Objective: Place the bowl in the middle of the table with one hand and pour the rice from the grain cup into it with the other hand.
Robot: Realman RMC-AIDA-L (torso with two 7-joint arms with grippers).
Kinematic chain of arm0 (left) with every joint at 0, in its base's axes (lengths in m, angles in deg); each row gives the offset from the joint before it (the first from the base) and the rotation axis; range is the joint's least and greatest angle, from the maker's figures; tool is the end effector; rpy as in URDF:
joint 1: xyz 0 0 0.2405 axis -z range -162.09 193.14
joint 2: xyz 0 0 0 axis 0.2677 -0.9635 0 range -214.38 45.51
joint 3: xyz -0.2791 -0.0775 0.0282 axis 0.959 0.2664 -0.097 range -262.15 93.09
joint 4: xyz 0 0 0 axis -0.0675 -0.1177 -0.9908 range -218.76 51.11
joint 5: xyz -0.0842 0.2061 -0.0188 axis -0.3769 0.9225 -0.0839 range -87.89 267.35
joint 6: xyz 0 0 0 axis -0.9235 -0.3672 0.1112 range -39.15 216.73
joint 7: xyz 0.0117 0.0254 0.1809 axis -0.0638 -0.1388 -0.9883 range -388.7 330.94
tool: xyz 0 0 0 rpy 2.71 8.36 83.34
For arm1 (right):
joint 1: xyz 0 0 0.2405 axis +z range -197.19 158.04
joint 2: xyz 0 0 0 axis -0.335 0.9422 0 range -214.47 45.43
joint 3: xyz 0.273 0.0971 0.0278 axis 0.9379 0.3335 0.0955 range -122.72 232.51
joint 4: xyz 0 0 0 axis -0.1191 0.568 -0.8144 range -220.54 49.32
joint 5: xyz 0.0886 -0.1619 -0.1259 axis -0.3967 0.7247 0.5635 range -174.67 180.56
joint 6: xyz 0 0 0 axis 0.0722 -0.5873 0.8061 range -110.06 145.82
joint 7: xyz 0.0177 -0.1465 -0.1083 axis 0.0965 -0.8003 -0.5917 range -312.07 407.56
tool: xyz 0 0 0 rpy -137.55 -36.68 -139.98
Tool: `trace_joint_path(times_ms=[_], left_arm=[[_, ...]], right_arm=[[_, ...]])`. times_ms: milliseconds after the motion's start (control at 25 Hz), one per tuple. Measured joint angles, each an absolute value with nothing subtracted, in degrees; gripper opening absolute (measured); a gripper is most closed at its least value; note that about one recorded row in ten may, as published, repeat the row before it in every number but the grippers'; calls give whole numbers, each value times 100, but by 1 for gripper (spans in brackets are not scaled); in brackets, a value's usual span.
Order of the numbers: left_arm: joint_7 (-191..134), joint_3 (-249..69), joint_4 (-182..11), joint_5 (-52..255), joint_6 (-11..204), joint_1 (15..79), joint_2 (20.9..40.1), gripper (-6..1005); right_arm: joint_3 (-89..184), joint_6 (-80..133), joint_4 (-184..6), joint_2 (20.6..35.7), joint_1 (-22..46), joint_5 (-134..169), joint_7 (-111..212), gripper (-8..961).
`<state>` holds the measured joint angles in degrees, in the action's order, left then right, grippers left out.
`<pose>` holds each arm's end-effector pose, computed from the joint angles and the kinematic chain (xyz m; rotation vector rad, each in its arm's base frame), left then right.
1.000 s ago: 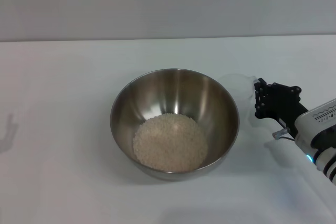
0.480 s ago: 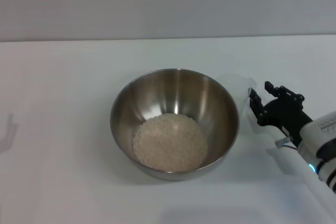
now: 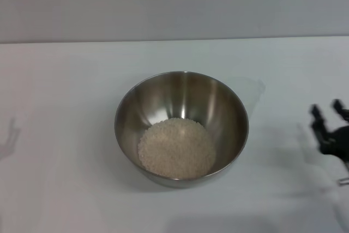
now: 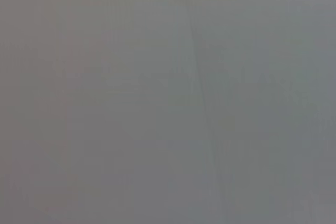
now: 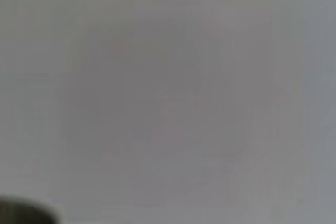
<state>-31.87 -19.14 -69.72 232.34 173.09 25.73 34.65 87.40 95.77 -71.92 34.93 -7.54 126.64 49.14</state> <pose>-0.3897 0.3010 0.0176 -1.3240 -0.2976 -0.6354 0.3748 0.2954 -0.0628 -1.6289 0.4730 0.6825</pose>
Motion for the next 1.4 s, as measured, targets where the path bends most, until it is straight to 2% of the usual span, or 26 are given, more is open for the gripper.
trace_joint_path(times_ms=[200,560,800,1000,1400], left_arm=[[-3177,-1914,-6977,23208,17099,2550,3465,813],[-3167,-2035,-6977,23200,17048,2483,3465,813],[-3157,-2092,-6976,23193,17044,2415,3465,813],[-3140,-2129,-6976,23193,17015,2384,3465,813],[-3181,-2140,-6958,23217,17055,2296,3465,813]], right_arm=[[9144,10862,-7369,3502,-1289,12656,4953,448],[9402,11728,-7524,3511,-1607,12507,5156,555],[9398,11740,-7543,3525,-1626,12361,5057,741],[9409,11733,-7549,3525,-1637,12340,5054,840],[9415,11692,-7563,3532,-1671,12233,5048,840]])
